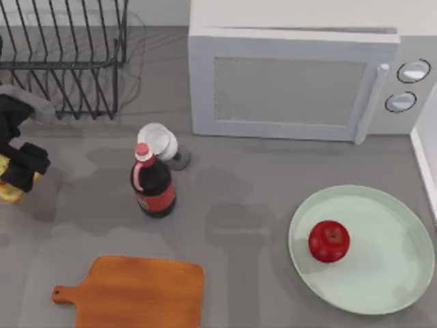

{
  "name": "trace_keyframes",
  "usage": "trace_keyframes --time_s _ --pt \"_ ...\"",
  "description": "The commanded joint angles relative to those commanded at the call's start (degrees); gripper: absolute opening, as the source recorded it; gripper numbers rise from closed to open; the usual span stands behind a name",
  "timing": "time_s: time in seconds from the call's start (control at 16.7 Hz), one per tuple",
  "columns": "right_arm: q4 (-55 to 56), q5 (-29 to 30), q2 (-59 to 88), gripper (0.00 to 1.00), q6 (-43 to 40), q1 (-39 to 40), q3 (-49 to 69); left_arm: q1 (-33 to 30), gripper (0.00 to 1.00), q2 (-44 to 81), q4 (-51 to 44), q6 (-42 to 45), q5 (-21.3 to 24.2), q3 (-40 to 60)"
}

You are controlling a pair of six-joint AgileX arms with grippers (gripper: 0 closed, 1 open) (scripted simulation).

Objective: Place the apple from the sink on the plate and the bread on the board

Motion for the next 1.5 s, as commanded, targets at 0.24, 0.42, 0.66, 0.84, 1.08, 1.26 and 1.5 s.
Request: trace_keyframes --time_s 0.24,0.42,0.66,0.84,1.08,1.26,1.5 --pt "0.0 0.0 0.0 1.0 0.0 0.0 0.0 -0.18 0.0 -3.35 -9.76 -0.05 -0.02 6.13" --pt "0.0 0.0 0.0 1.0 0.0 0.0 0.0 -0.18 0.0 -4.54 -11.81 -0.18 -0.03 7.73" --pt "0.0 0.0 0.0 1.0 0.0 0.0 0.0 -0.13 0.0 -4.35 -11.64 -0.16 -0.07 7.55" --pt "0.0 0.0 0.0 1.0 0.0 0.0 0.0 -2.35 0.0 -5.37 -11.3 -3.83 -0.13 5.95" --pt "0.0 0.0 0.0 1.0 0.0 0.0 0.0 -9.62 0.0 -8.9 -10.07 -16.34 -0.32 0.56" --pt "0.0 0.0 0.0 1.0 0.0 0.0 0.0 -17.01 0.0 -12.73 -8.69 -28.73 -0.43 -5.49" --pt "0.0 0.0 0.0 1.0 0.0 0.0 0.0 -27.55 0.0 -17.99 -6.26 -47.87 -0.51 -13.91"
